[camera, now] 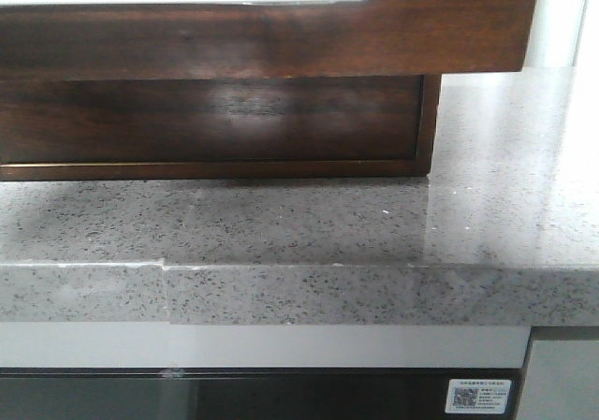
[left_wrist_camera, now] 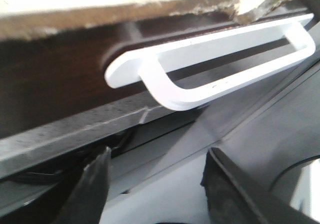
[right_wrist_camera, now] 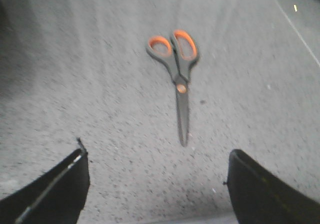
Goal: Put scissors in drawer with both arms
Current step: 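Pull the drawer open toward the robot with the left gripper, then lower the right gripper over the grey-and-orange scissors and grasp them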
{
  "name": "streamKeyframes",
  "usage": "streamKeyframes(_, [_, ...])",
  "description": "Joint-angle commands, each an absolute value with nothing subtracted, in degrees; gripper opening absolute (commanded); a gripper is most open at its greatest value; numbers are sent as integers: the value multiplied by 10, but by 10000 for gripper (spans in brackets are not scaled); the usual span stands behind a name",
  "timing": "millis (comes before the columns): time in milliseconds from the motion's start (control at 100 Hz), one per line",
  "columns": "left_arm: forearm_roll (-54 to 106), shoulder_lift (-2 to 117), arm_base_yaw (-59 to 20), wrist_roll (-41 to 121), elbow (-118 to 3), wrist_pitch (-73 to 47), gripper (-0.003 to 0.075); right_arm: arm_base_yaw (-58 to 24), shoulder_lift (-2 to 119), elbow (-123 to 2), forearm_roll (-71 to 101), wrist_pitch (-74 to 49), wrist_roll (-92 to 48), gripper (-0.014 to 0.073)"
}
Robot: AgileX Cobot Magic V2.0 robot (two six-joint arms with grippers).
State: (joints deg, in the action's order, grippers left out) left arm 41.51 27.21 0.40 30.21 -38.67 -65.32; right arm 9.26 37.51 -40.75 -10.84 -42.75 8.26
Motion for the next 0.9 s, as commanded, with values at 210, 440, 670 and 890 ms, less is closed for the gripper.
streamKeyframes(210, [187, 276, -57, 219, -480, -549, 388, 181, 538, -512, -111, -463, 90, 511])
streamKeyframes(440, [197, 276, -75, 215, -466, -471, 388, 242, 686, -613, -31, -532, 0, 375])
streamKeyframes(670, [237, 279, -77, 215, -451, -427, 388, 242, 817, -721, 5, -592, -63, 374])
streamKeyframes(890, [237, 282, -77, 215, -451, -417, 388, 242, 913, -796, 31, -627, -116, 362])
